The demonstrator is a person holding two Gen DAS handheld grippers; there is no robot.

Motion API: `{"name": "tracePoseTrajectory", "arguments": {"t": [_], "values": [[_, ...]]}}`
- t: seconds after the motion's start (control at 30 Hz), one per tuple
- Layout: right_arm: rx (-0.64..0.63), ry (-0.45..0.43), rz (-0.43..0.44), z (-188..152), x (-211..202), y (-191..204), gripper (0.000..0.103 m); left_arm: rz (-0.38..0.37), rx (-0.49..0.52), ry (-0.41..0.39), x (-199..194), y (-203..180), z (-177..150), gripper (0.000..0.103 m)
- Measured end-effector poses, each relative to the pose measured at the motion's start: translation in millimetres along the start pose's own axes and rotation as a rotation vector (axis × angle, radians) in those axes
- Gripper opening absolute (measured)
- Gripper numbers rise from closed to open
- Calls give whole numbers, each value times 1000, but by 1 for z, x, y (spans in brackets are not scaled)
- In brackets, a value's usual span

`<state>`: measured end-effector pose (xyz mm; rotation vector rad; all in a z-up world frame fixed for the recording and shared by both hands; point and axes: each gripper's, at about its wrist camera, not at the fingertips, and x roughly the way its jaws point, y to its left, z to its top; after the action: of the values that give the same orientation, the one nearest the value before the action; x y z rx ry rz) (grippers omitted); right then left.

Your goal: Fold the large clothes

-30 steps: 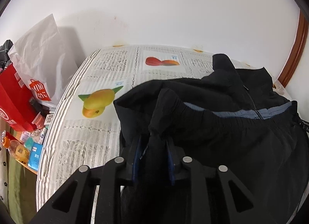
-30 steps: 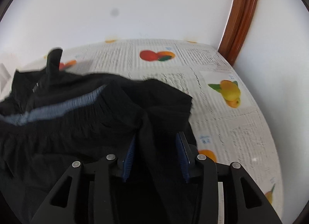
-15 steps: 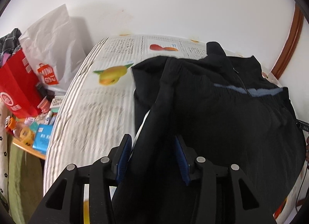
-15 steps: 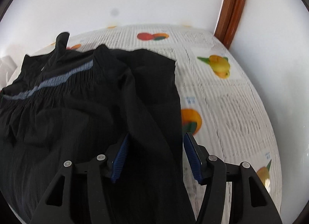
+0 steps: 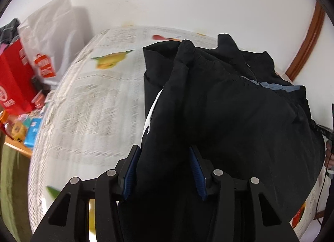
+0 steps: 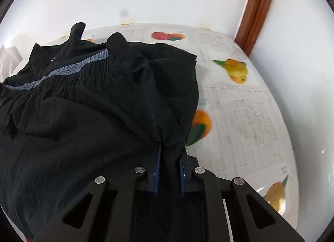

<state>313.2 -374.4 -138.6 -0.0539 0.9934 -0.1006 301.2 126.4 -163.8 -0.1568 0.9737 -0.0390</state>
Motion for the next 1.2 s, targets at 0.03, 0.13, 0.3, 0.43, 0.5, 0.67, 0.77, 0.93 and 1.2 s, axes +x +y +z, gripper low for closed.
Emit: {"name": "tracePoseTrajectory", "arguments": {"t": [0.03, 0.13, 0.3, 0.43, 0.5, 0.67, 0.77, 0.93, 1.2], "values": [[10, -1, -8, 3, 2, -7, 14, -8, 6, 1, 2, -4, 2, 44], [35, -12, -33, 10, 7, -28, 17, -28, 21, 0, 12, -18, 9, 44], [81, -35, -78, 7, 0, -53, 33, -27, 38, -8, 21, -34, 19, 44], [83, -60, -129, -16, -19, -52, 37, -9, 52, -9, 16, -37, 16, 46], [69, -75, -169, -29, -30, -46, 37, -8, 48, -9, 7, -32, 10, 45], [104, -87, -238, -48, -63, -46, 38, -10, 44, -4, -15, -19, -9, 46], [115, -103, -263, -51, -79, -41, 40, -5, 49, -10, -33, -13, -26, 46], [112, -136, -200, -55, -106, 3, 48, -8, 33, -28, -60, -2, -53, 46], [-37, -149, 27, -63, -116, 141, 53, 7, 2, -65, -87, 19, -92, 49]]}}
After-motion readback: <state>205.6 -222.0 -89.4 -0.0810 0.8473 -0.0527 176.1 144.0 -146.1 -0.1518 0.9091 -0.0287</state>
